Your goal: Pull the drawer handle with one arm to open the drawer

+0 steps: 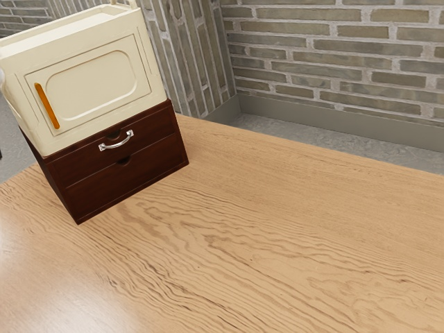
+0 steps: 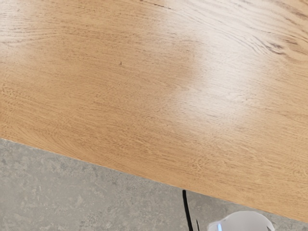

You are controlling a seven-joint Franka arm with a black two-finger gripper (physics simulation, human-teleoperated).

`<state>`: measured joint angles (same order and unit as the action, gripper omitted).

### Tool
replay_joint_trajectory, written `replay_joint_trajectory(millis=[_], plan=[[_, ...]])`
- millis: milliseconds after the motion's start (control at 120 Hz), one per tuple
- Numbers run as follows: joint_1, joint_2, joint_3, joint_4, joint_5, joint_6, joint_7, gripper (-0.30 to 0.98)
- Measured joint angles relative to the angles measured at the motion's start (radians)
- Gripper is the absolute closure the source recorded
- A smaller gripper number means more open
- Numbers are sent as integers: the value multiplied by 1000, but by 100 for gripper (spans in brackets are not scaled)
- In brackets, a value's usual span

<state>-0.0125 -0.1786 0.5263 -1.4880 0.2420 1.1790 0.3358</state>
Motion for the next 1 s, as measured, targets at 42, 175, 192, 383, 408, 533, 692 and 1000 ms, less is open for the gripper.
replay_joint_trajectory(millis=[42, 175, 192, 383, 408, 533, 692, 1000], plan=[[0, 0, 1, -2, 5, 56, 31, 0], [-1, -3, 3, -4, 13, 173, 119, 0], [-4, -6, 12, -4, 6, 184, 131, 0], [-2, -4, 103, -1, -89, 256, 241, 0], [-6, -6, 105, 9, -97, 261, 253, 0], [-11, -15, 31, 77, -81, 264, 305, 0], [-15, -25, -69, 108, -57, 252, 353, 0], [-13, 17, -75, 109, -48, 245, 416, 0]])
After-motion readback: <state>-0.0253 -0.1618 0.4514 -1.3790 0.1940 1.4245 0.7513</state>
